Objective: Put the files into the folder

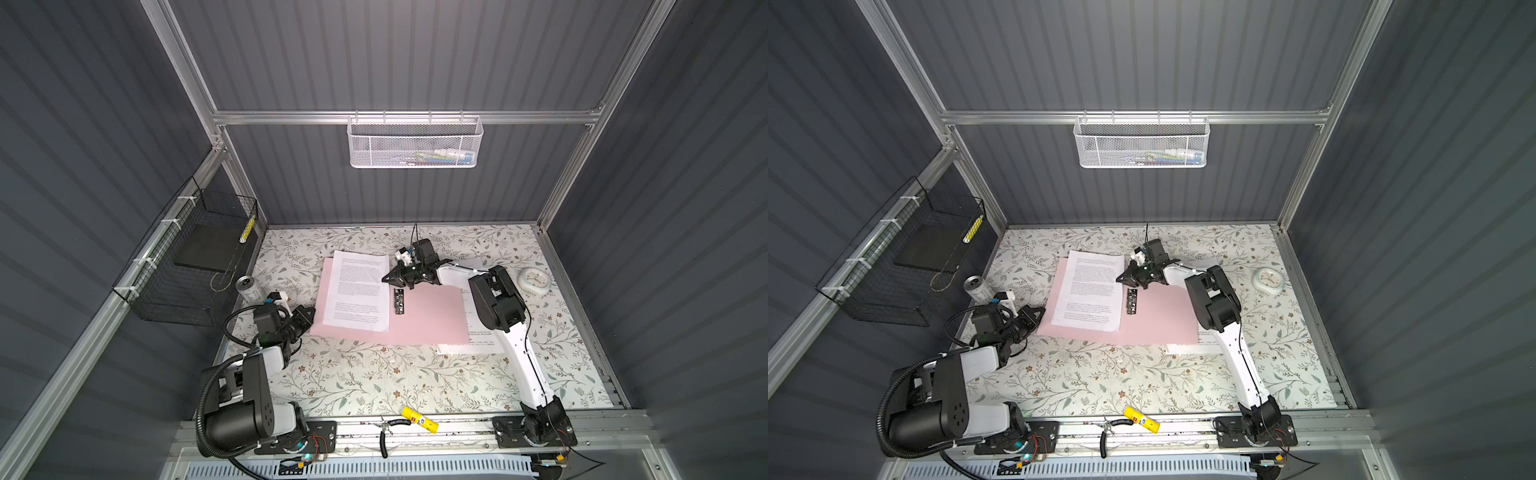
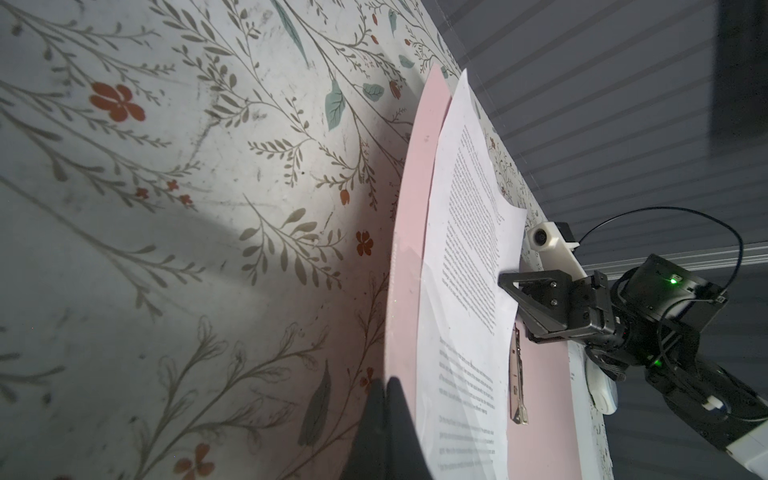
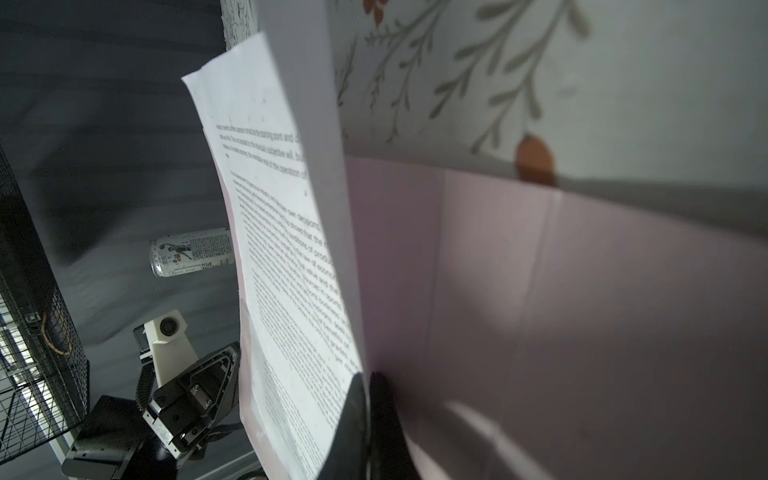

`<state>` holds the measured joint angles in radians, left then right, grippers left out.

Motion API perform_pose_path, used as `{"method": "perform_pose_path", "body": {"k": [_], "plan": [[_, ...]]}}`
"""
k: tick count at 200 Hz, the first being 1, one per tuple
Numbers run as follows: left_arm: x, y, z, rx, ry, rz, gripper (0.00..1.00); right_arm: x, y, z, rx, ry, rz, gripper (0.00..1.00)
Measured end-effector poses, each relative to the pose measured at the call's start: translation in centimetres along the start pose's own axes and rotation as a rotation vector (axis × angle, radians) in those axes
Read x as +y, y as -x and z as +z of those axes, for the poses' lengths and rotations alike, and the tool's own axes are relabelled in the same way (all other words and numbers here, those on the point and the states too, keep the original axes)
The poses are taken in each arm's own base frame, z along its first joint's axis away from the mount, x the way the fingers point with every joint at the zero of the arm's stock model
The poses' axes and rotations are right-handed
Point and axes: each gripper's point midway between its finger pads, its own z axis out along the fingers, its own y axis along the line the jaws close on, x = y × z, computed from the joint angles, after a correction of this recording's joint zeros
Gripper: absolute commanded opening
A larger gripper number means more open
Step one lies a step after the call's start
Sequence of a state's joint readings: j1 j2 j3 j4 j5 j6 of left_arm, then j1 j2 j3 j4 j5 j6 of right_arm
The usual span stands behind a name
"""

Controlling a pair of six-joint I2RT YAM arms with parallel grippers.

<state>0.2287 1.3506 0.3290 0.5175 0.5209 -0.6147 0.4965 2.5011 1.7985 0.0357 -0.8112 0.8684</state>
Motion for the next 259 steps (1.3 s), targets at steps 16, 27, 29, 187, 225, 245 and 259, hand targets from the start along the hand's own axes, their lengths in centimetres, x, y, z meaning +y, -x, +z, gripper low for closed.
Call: {"method": "perform_pose_path", "body": {"k": [16,27,29,187,225,245,259], "plan": [[0.0,0.0,0.0,0.0,0.001,-0.001,0.0,0.0,-0.1,0.0,-0.002,-0.003,0.004,0.0],[0.1,-0.1,0.0,0.001,0.001,-0.001,0.0,0.0,-0.1,0.1,-0.001,-0.006,0.006,0.0],[0.1,-0.1,0.0,0.001,0.001,-0.001,0.0,0.0,-0.2,0.1,0.0,-0.006,0.006,0.0],[0.3,-0.3,0.1,0.006,0.009,-0.007,0.0,0.9,-1.9,1.3,0.047,-0.008,-0.046,0.0],[0.4,-0.3,0.1,0.004,0.013,-0.007,0.0,1.0,-2.0,1.0,0.064,-0.024,-0.097,0.0],[0.4,-0.2,0.1,0.003,0.014,-0.007,0.0,1.3,-1.7,0.7,0.072,-0.028,-0.139,0.0],[0.5,-0.2,0.1,0.002,0.016,-0.007,0.0,1.3,-1.7,0.5,0.079,-0.035,-0.162,0.0]]}}
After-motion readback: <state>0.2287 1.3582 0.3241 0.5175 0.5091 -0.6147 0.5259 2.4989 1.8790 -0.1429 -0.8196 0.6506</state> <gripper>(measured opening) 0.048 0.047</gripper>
